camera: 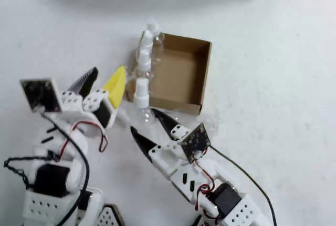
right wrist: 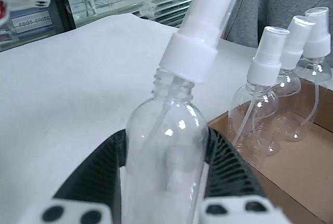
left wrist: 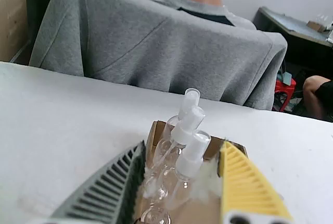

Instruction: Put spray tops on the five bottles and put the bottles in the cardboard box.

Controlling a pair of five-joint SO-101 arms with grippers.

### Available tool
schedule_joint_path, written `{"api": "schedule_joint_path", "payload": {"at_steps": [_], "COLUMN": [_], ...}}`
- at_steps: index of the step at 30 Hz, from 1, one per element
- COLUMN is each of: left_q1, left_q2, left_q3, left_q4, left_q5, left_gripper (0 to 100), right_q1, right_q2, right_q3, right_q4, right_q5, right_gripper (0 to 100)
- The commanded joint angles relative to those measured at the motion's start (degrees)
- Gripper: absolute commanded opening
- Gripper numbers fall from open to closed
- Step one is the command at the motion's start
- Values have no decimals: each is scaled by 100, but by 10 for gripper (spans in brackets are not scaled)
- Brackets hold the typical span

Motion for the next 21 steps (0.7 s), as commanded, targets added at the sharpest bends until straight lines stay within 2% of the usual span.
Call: {"api": "schedule_joint_path", "payload": {"at_steps": [1,5,9,16,21], "left_q1": [-13,4,312,998,1077], "left_q2": [884,1543,1903,1701,1481], "left_q3": [-730,-949,-923,-914,-774], "left_q4": [-132,-62,211,642,624], "left_q5": [141,316,308,308,308], "left_gripper": [221,221,221,221,221], "right_q1": [-48,-48,-48,-48,-48], "right_q2": [-92,-92,-92,-84,-84], "right_q3": [53,53,53,53,53], "right_q4": [4,13,13,13,22], "right_q5": [97,105,105,105,105], "right_gripper": [15,15,15,15,15]}}
